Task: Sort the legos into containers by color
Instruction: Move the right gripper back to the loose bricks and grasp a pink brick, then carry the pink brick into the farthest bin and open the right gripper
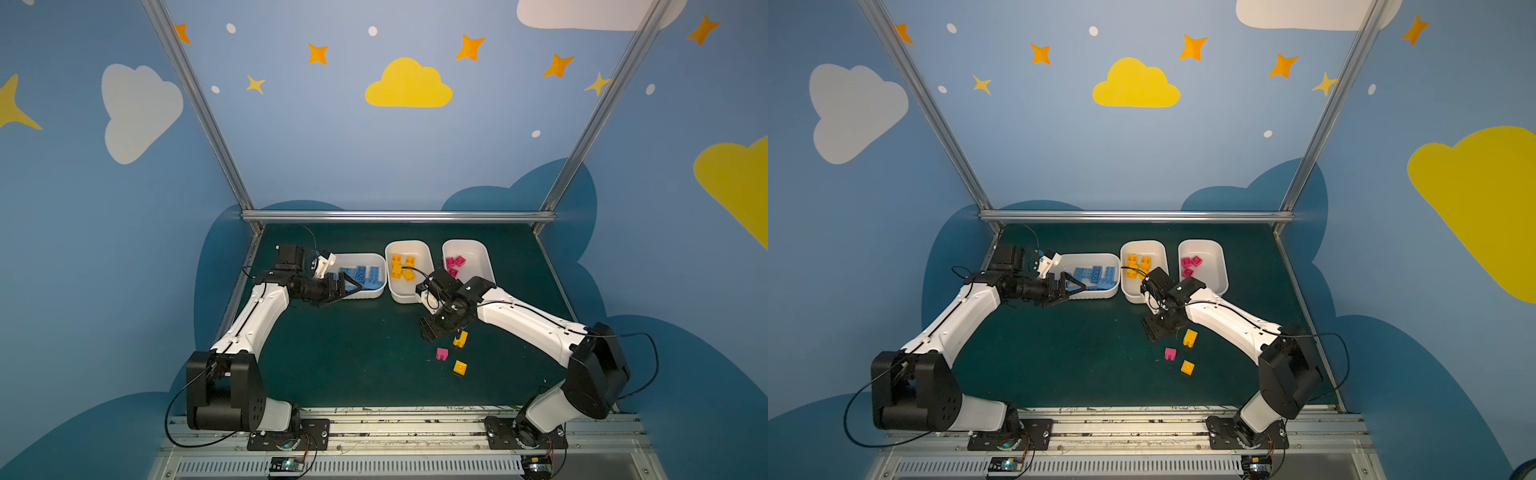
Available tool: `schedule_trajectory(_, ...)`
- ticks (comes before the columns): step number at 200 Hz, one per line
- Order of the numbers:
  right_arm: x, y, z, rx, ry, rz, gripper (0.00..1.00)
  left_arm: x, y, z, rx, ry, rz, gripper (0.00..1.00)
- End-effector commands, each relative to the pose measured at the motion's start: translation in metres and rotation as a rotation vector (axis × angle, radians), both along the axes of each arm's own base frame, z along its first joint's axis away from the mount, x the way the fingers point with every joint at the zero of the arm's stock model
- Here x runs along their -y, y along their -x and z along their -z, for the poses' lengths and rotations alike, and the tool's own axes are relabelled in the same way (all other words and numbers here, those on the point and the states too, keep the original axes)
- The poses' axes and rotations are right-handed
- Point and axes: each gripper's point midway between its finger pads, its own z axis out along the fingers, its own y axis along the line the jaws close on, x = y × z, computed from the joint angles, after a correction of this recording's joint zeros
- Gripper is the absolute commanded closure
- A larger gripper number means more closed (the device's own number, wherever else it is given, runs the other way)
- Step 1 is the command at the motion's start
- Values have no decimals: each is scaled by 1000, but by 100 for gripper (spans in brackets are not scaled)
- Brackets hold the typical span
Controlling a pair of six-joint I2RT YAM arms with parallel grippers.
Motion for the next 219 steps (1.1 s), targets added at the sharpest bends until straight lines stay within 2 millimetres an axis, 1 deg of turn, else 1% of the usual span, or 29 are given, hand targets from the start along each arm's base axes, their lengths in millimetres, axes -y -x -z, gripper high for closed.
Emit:
schedule_trajectory(1, 3, 12, 6, 43, -4, -142, 35, 5, 2, 6, -16, 8, 15, 1)
schedule_trajectory(28, 27, 27, 23, 44, 121, -409, 35, 6, 6, 9, -16, 2, 22, 1)
schedule_trajectory(39, 34, 30, 28, 45, 159, -479, 35, 5, 8, 10, -18, 1, 19, 1)
schedule_trajectory(47, 37, 28, 31, 62, 180, -521, 35, 6, 8, 11, -18, 1, 18, 1)
schedule_trajectory(68, 42, 23, 43, 86, 213, -564, 34, 6, 9, 12, -20, 2, 14, 1)
schedule_trajectory(102, 36, 17, 61, 77, 234, -589, 37, 6, 9, 11, -20, -5, 25, 1)
schedule_trajectory(123, 32, 15, 70, 74, 235, -598, 43, 6, 9, 9, -16, -5, 26, 1)
schedule_trajectory(138, 30, 15, 76, 63, 232, -605, 52, 7, 9, 10, -19, -3, 27, 1)
schedule_trajectory(160, 36, 17, 84, 39, 268, -618, 63, 8, 10, 10, -21, 5, 27, 1)
schedule_trajectory(176, 38, 16, 80, 45, 274, -611, 74, 9, 11, 9, -21, 9, 31, 1)
schedule_trajectory(193, 39, 11, 65, 53, 254, -582, 85, 10, 12, 7, -16, 16, 37, 1)
schedule_trajectory(203, 40, 6, 53, 66, 226, -548, 86, 12, 13, 5, -12, 24, 41, 1)
schedule_trajectory(219, 45, -11, 31, 106, 181, -467, 87, 17, 14, 1, -5, 41, 49, 1)
